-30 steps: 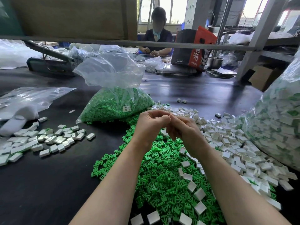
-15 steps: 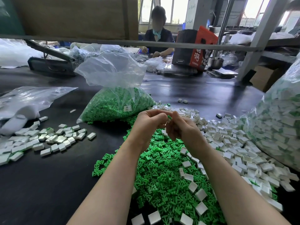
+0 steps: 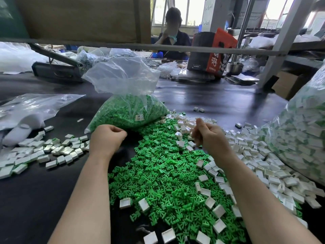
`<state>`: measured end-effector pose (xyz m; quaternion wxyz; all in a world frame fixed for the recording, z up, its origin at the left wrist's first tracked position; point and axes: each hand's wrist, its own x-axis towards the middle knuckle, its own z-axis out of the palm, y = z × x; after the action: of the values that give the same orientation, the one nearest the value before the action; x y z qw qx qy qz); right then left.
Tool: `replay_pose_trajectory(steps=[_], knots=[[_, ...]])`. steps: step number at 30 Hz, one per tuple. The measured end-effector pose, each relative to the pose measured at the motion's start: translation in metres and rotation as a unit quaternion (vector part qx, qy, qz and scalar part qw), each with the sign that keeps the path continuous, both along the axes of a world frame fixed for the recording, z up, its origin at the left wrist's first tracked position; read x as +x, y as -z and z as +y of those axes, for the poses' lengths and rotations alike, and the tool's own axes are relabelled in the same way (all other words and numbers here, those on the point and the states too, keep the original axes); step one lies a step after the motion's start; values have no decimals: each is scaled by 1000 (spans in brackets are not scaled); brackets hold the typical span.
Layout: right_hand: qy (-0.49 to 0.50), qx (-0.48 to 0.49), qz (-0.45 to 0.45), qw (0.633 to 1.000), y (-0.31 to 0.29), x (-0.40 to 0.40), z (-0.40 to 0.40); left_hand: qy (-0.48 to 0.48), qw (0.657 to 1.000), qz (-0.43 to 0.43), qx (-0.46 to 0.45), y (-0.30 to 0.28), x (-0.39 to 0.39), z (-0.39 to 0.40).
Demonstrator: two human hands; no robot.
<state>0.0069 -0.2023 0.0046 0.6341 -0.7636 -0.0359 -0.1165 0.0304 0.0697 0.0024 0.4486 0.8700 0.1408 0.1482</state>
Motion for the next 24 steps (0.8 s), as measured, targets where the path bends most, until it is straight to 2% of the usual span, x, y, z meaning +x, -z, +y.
replay_pose_trajectory(steps=[5,8,11,18,22,24], knots=[[66,-9,11,998,0,0,-9,-115,986,60,107,8,-3,24],[121,-107,4,987,-2,0,-15,-168,969,80,163,12,-4,27],[129,-211,0,969,-1,0,-20,-183,960,91,192,12,-4,26],[110,-414,0,903,12,-1,-9,-40,993,-13,109,-8,-3,-13],[126,-518,4,846,23,0,-4,70,996,-31,53,-12,-4,-45],[131,-539,4,832,25,-1,-4,122,991,-31,36,-10,-5,-60]])
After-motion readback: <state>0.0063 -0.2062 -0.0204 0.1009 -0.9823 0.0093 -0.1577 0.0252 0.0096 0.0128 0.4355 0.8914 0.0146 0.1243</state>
